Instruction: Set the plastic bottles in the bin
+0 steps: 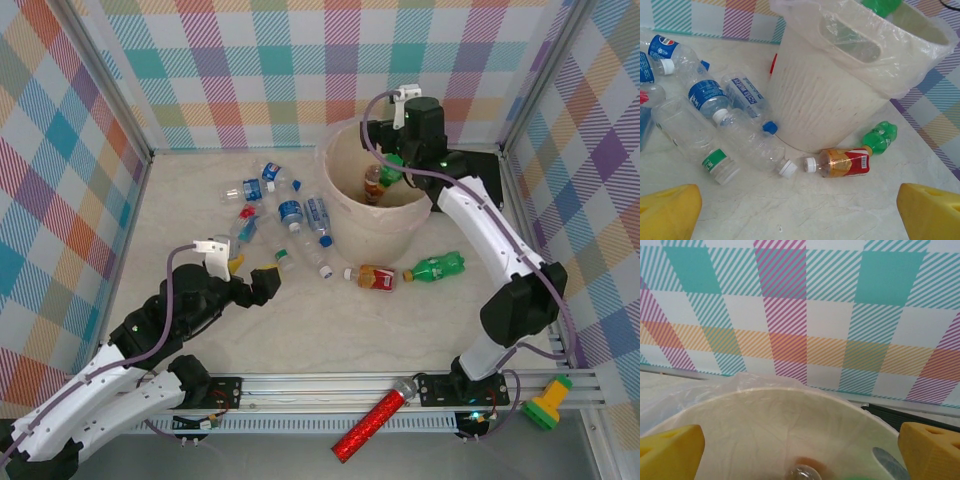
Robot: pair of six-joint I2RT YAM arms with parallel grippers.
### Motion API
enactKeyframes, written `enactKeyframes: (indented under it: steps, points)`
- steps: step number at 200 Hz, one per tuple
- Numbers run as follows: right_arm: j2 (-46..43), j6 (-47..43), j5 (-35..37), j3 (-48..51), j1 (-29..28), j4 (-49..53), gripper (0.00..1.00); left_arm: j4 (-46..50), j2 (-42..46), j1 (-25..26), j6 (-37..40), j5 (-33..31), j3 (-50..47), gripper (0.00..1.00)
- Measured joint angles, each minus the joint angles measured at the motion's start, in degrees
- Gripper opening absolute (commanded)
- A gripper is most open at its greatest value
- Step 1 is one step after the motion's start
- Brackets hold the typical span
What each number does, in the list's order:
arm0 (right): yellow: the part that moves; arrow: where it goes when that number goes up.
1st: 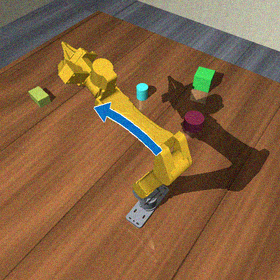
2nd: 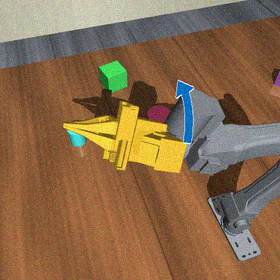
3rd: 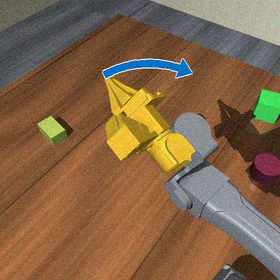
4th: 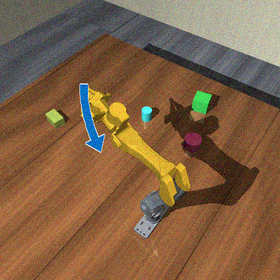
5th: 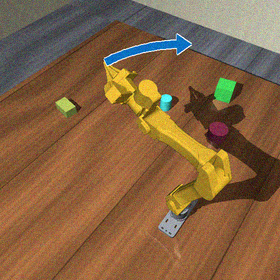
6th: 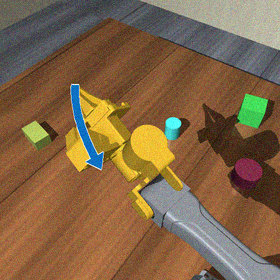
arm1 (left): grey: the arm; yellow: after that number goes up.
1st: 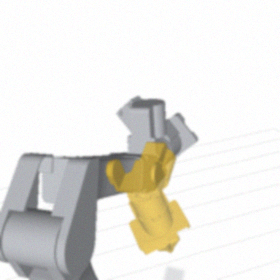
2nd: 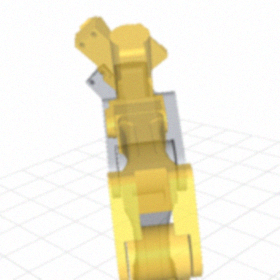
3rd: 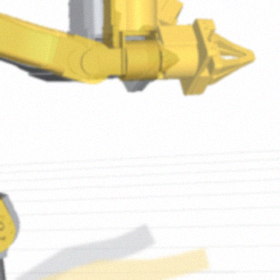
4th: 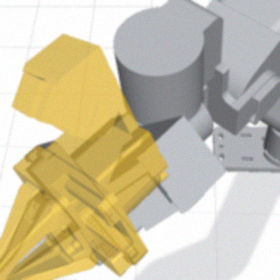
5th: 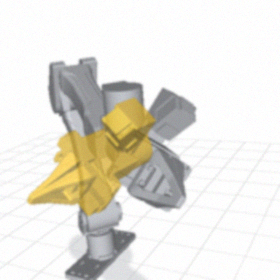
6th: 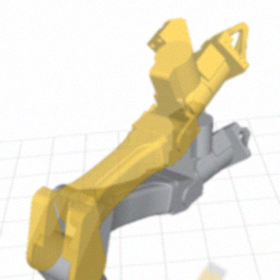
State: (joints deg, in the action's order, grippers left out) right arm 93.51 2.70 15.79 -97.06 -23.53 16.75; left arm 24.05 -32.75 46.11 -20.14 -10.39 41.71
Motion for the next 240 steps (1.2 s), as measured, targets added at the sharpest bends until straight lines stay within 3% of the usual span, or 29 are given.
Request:
enactKeyframes:
  steps: [82,161,240]
  points:
    - [-9.8,4.2,-5.7,3.3,0.0,1.9,0.99,-0.4,-6.7,0.0,-2.2,-1.3,0.0,0.99]
    - [-25.7,13.6,-12.3,20.2,0.0,3.0,0.99,-2.1,-12.4,0.0,-6.8,-3.4,-0.3,0.99]
    - [-38.6,20.5,-19.8,32.5,0.0,3.9,0.99,-1.8,-19.7,-0.5,-12.7,-13.3,-0.2,0.99]
